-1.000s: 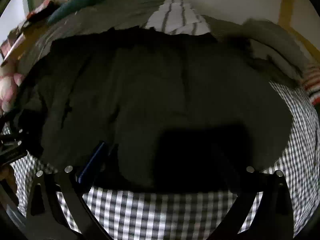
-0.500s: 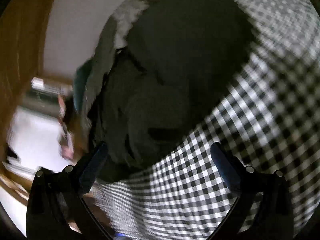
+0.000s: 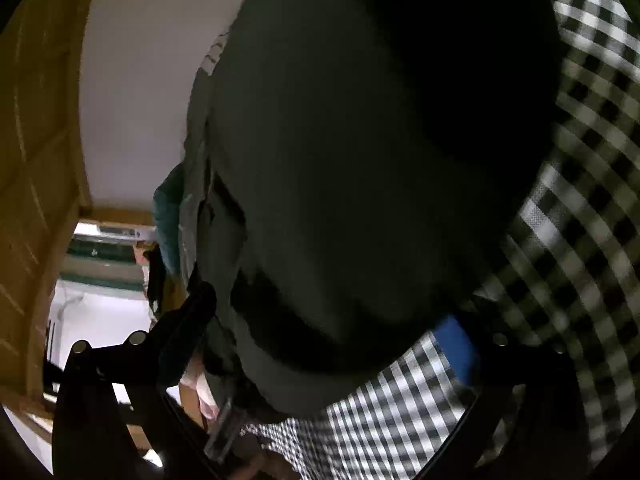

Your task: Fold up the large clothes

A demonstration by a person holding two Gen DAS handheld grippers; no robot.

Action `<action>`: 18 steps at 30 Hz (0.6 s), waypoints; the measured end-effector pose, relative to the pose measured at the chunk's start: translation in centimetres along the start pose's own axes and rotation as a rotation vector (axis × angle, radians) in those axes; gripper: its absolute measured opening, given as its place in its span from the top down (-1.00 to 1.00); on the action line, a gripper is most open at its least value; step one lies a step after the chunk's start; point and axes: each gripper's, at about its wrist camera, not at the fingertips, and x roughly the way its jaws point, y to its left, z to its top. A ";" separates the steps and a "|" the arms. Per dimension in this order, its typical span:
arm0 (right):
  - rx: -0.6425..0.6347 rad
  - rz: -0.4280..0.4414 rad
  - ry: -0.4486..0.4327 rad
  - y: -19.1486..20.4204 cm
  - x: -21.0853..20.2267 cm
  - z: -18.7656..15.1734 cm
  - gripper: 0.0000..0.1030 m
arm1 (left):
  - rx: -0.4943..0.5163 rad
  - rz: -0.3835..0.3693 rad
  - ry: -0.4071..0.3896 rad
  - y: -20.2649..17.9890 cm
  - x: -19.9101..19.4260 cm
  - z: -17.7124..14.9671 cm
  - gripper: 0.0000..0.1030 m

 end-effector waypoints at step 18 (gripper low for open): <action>0.055 -0.028 -0.129 0.9 0.8 0.7 0.22 | 0.028 0.015 -0.029 -0.4 0.2 -0.4 -0.92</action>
